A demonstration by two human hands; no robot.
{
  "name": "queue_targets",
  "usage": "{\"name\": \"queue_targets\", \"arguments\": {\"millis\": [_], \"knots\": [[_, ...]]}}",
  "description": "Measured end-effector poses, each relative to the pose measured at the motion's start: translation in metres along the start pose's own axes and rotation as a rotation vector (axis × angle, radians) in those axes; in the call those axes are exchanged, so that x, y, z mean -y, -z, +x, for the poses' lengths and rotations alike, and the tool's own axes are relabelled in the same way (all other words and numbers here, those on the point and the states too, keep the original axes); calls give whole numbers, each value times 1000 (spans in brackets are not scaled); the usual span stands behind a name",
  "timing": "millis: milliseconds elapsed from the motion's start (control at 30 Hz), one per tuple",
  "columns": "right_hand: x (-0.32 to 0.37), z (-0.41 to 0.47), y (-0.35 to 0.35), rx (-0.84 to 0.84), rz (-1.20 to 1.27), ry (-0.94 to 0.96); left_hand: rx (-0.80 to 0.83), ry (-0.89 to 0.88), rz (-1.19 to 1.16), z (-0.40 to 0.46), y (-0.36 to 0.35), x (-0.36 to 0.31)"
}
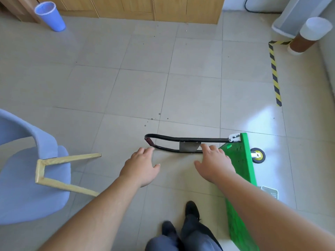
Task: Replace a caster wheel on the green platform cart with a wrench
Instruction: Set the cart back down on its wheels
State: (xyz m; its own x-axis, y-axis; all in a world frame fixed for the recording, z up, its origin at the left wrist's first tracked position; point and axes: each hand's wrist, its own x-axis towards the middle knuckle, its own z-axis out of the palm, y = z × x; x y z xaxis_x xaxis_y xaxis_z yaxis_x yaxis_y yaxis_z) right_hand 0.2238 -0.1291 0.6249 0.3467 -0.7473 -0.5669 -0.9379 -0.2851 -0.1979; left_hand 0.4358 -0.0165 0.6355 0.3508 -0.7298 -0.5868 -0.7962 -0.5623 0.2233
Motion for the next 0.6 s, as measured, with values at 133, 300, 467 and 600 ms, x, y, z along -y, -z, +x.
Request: {"name": "queue_targets", "arguments": {"millis": [133, 300, 467, 600], "knots": [[25, 41, -2, 4, 9, -39, 36, -42, 28, 52, 8, 12], [53, 94, -18, -3, 14, -97, 76, -122, 91, 117, 9, 34], [64, 134, -44, 34, 8, -141, 129, -127, 119, 163, 1, 57], [58, 162, -64, 55, -13, -154, 174, -120, 121, 196, -14, 64]]}}
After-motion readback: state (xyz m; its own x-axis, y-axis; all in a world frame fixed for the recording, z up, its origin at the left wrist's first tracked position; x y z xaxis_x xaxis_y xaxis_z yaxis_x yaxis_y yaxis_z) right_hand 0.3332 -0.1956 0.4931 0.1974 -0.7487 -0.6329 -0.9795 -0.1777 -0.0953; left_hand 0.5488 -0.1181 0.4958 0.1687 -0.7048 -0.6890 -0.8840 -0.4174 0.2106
